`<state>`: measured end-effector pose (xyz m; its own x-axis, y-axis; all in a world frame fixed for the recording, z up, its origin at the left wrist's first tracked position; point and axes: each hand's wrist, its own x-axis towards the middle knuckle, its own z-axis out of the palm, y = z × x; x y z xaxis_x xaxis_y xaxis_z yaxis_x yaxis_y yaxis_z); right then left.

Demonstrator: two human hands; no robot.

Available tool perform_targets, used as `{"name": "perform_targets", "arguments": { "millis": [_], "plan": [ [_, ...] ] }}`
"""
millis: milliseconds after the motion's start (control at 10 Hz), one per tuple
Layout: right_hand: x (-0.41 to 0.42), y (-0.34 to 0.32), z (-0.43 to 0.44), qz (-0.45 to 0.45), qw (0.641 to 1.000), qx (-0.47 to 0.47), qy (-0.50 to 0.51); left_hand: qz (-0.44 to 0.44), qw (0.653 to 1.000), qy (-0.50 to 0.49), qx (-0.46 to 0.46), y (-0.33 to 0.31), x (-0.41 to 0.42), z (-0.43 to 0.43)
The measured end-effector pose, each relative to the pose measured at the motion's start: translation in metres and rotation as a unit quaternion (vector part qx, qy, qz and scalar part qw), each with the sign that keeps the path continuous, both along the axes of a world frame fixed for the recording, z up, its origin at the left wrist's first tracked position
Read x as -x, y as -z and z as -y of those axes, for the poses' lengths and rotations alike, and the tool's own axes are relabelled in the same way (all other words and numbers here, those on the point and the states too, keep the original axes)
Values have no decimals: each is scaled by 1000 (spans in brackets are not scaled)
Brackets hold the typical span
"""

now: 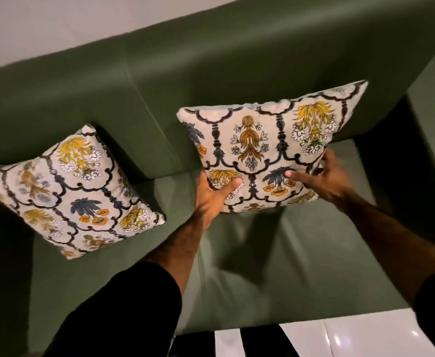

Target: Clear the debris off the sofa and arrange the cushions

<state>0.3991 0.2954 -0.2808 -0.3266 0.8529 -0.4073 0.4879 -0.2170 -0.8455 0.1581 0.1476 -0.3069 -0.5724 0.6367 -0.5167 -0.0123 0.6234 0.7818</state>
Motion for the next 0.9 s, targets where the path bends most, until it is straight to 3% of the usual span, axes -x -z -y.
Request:
{"name": "perform_targets", "arguments": {
  "millis": [200,300,400,500,600,700,800,900],
  "plan": [
    [9,-4,19,22,996,-57,59,11,990,140,25,-17,18,-5],
    [10,-19,34,59,994,-56,71,-36,973,218,72,-33,27,-7],
    [11,-45,57,126,987,-57,79,-78,969,213,101,-60,30,6],
    [24,-89,101,133,981,-92,105,-113,959,228,124,-96,37,40],
    [56,-152,142,92,979,-146,105,-249,923,276,100,-138,58,79],
    [96,-239,177,-37,970,-213,114,-384,884,265,30,-193,103,106],
    [133,-337,207,-195,923,-307,123,-501,829,246,-21,-263,164,106],
    [148,-455,211,-310,849,-409,128,-609,757,214,-97,-361,223,92]
  ]
}}
